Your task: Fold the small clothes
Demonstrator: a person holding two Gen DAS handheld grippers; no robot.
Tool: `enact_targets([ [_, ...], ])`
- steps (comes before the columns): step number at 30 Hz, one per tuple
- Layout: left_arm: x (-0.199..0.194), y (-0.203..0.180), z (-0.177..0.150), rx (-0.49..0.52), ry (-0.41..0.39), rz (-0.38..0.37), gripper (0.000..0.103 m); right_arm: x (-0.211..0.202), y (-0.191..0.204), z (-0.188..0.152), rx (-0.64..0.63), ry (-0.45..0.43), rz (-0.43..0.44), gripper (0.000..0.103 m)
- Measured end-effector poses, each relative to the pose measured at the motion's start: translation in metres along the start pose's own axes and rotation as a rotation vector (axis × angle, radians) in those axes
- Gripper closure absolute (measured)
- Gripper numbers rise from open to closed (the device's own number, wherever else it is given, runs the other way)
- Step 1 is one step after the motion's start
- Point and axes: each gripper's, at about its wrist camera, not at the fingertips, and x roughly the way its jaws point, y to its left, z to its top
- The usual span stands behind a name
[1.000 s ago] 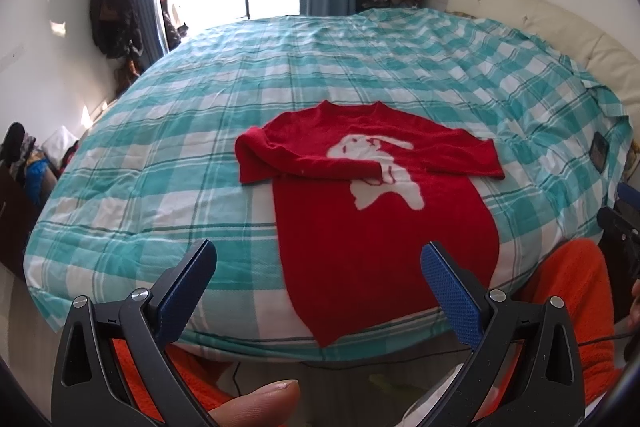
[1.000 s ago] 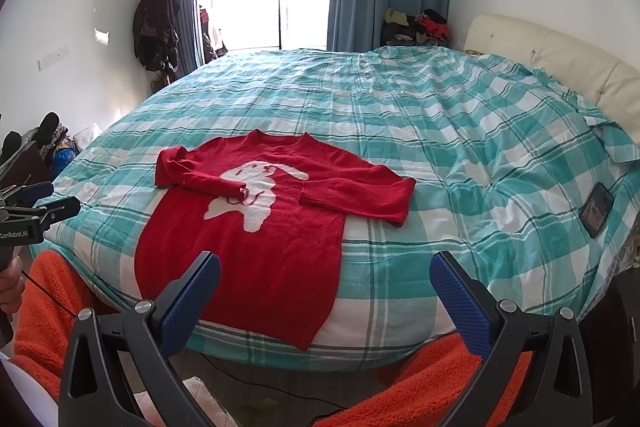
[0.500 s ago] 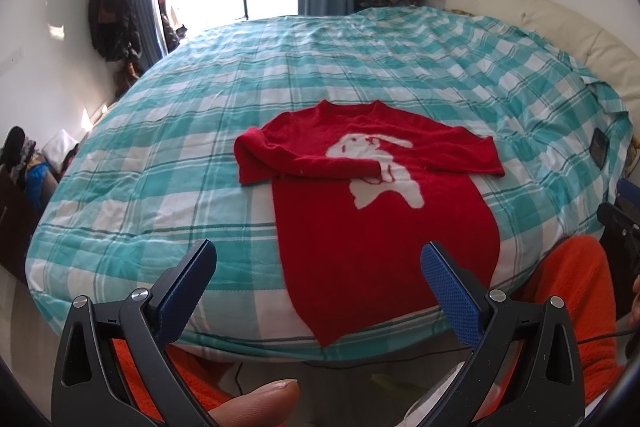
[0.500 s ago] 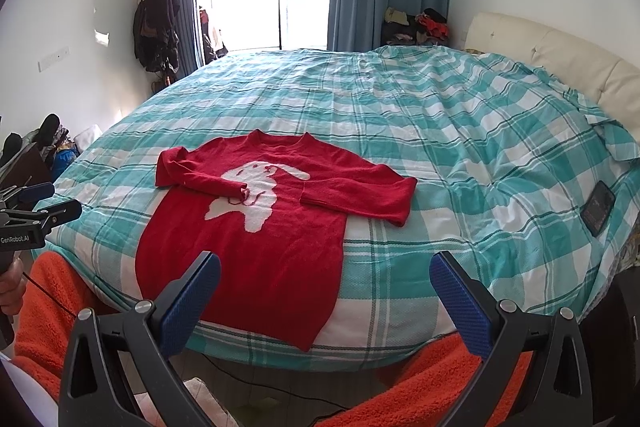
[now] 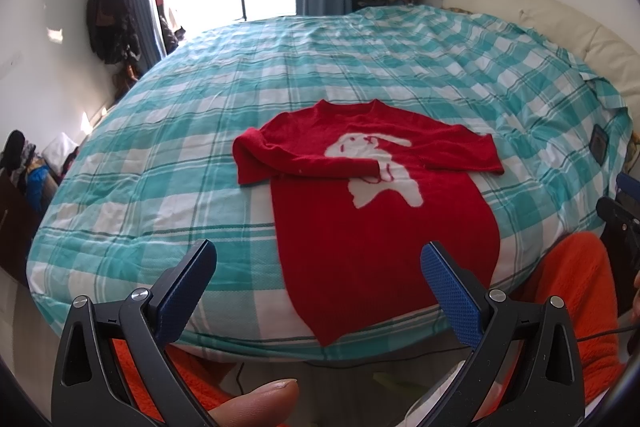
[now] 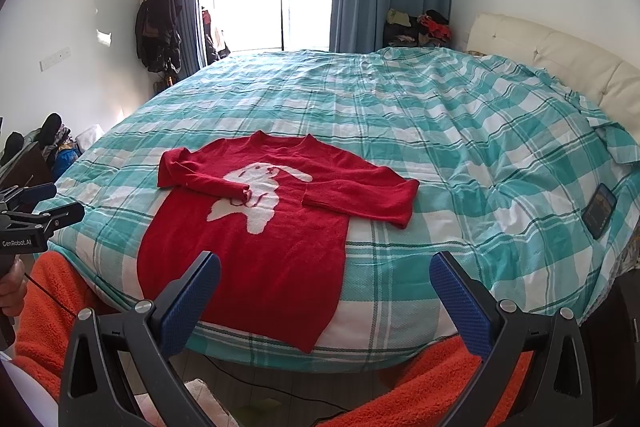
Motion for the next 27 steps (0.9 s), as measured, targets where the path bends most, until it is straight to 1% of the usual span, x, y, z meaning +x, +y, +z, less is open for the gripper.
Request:
enact_targets([
  [16, 0.0004, 0.0004, -0.0002, 0.002, 0.001, 0.003, 0.001, 0.003, 0.0028, -0.0009, 0.003, 0.01, 0.003, 0.0],
  [27, 0.0006, 0.0037, 0.0001, 0.004, -0.004, 0.002, 0.001, 0.0013, -0.0025, -0.004, 0.015, 0.002, 0.001, 0.0],
])
